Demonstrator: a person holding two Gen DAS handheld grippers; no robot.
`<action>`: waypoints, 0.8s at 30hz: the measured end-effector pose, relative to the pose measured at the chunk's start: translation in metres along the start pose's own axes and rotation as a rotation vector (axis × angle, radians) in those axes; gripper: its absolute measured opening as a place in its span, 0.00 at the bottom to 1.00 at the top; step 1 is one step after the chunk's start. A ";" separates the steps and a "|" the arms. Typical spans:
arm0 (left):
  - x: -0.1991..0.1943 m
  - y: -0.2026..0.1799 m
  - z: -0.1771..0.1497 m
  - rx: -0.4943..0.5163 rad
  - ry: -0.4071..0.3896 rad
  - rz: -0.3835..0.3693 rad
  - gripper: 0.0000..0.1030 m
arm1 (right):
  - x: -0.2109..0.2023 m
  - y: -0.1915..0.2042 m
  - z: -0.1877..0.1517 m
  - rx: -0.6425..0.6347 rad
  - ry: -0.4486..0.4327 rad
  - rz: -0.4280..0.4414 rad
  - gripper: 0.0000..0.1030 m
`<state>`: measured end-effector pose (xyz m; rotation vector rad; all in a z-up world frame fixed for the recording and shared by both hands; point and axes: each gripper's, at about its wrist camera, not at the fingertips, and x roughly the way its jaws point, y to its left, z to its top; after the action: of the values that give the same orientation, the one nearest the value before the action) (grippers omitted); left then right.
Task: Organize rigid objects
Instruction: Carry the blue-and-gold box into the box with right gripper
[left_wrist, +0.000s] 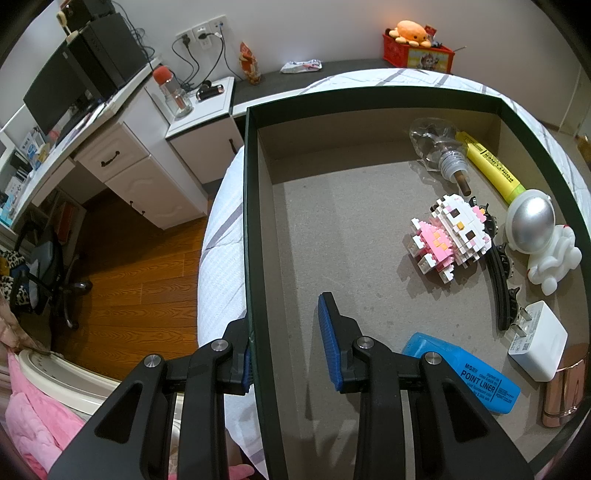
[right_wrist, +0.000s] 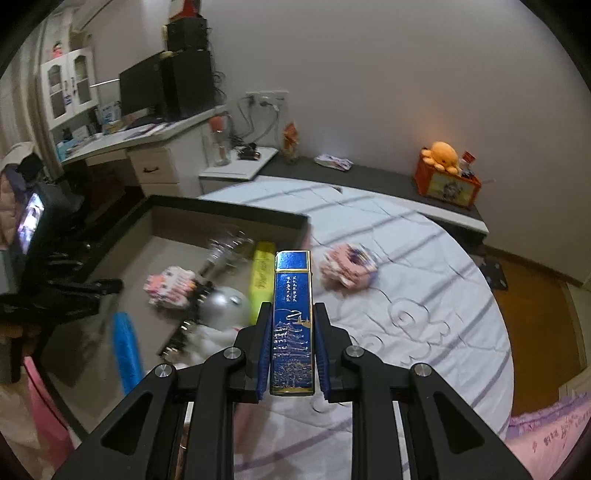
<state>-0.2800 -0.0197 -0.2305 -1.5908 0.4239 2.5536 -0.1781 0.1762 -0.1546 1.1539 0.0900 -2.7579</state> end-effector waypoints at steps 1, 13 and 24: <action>0.001 0.000 0.000 0.000 0.000 -0.001 0.28 | 0.002 0.003 0.003 -0.006 0.001 0.003 0.20; 0.001 0.002 0.000 -0.017 -0.001 -0.065 0.35 | 0.033 0.076 0.020 -0.105 0.071 0.170 0.20; -0.005 0.014 -0.004 -0.051 -0.030 -0.111 0.26 | 0.055 0.078 0.011 -0.077 0.144 0.164 0.20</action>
<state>-0.2771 -0.0342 -0.2249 -1.5435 0.2610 2.5209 -0.2112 0.0912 -0.1855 1.2771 0.1115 -2.5062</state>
